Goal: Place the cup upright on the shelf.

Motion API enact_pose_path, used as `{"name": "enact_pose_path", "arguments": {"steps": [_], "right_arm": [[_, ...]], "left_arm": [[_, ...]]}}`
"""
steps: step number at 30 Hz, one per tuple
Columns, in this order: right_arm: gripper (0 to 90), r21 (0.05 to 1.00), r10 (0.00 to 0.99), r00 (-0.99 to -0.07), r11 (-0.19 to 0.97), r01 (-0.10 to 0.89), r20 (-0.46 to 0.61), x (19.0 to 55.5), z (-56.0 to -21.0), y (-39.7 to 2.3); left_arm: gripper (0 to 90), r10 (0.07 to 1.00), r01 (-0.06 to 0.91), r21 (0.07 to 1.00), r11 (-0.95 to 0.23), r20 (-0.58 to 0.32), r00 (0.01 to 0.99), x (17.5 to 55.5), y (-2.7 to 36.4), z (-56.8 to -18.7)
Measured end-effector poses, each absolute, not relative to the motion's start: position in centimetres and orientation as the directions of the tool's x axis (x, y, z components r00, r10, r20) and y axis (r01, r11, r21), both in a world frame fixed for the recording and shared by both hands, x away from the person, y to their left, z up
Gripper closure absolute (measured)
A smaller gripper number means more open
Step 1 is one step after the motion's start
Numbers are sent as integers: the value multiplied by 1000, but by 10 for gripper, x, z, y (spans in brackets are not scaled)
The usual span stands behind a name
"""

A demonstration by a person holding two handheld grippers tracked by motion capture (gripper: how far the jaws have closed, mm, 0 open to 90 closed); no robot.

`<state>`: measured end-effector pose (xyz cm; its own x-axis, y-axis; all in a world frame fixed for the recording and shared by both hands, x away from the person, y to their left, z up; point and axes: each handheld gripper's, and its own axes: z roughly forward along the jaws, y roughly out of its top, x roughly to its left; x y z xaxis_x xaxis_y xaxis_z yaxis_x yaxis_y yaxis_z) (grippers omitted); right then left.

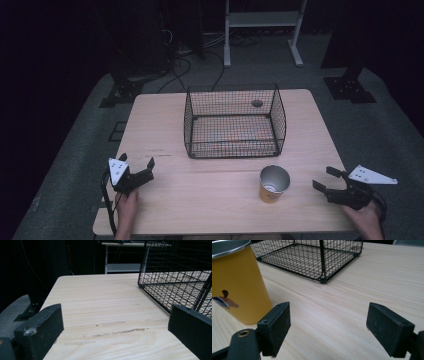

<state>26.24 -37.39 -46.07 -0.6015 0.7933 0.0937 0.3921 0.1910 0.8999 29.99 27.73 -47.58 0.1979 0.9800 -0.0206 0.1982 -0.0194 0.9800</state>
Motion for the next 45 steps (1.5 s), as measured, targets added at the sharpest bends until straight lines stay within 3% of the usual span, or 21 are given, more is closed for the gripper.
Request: {"name": "enact_pose_path", "arguments": {"steps": [14,29,45], "right_arm": [[154,908,751,-655,215,359,80,247,-448,-366],[128,890,647,-760,315,328,51,231,-441,-322],[73,885,625,-779,331,328,55,231,-439,-290]], "left_arm": [[0,979,194,981,-28,-13,202,299,277,-476],[0,979,195,980,-26,-15,204,299,277,-476],[0,978,194,981,-29,-12,206,298,277,-476]]}}
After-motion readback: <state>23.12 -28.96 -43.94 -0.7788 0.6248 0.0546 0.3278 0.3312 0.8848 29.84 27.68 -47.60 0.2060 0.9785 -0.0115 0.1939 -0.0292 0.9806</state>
